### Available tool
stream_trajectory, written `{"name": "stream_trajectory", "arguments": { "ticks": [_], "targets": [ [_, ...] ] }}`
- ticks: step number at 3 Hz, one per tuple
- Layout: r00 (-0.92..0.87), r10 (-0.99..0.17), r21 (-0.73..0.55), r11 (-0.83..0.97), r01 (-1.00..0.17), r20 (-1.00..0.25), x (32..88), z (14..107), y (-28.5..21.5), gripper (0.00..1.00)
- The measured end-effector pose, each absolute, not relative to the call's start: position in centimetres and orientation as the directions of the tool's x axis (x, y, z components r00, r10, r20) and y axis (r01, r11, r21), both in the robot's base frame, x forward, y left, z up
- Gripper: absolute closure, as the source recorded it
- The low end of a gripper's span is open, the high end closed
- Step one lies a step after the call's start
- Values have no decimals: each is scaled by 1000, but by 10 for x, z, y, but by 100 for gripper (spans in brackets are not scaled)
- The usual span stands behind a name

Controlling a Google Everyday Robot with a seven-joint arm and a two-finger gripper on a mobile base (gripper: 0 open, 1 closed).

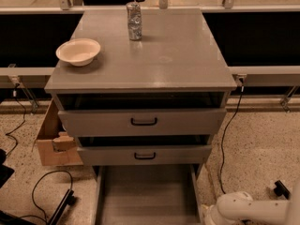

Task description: Open bottom drawer

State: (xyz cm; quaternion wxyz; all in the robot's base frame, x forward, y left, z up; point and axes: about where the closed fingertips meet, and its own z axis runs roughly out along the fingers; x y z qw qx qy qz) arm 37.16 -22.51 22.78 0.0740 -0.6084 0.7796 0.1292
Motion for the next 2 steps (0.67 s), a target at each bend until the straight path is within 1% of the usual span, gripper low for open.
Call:
{"name": "stream_trajectory", "arguments": {
  "ticks": [1,2],
  "targets": [
    [-211,-930,54,204,-977,-300,355,294,-265,0],
    [-101,-959,-33,114,-993,-266,336,355,-286,0]
  ]
}}
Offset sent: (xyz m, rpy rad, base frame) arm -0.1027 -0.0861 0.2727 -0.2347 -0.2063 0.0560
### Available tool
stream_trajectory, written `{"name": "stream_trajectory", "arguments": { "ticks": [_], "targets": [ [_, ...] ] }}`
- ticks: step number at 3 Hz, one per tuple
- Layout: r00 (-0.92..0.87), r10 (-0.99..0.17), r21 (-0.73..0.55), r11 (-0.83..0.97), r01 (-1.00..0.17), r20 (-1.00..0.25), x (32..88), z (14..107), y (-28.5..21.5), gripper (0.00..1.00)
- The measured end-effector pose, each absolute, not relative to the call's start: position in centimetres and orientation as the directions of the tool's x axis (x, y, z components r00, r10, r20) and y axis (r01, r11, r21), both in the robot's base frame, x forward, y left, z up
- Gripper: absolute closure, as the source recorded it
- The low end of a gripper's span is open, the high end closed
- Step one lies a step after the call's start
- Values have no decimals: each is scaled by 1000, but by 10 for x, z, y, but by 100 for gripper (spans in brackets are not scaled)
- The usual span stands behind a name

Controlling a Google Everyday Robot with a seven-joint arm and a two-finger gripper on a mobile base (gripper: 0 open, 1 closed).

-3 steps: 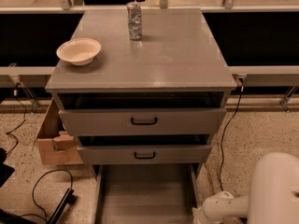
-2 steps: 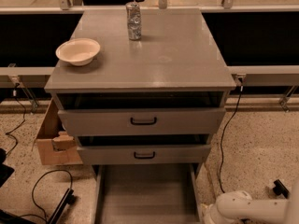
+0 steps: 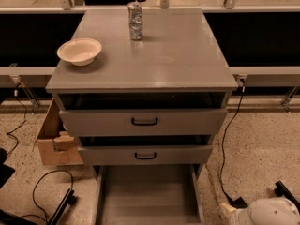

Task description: Open bottom drawer

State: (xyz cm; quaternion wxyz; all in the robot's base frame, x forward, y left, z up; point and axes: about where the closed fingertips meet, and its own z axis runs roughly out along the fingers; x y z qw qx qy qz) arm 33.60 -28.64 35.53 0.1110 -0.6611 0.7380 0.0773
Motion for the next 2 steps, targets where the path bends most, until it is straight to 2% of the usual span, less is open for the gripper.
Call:
{"name": "stream_trajectory", "arguments": {
  "ticks": [1,2],
  "targets": [
    [27,-985,-133,-4,-991,-171,312,411,-277,0],
    [51,-994,-169,-34,-985,-99,273,455,-256,0]
  ]
}}
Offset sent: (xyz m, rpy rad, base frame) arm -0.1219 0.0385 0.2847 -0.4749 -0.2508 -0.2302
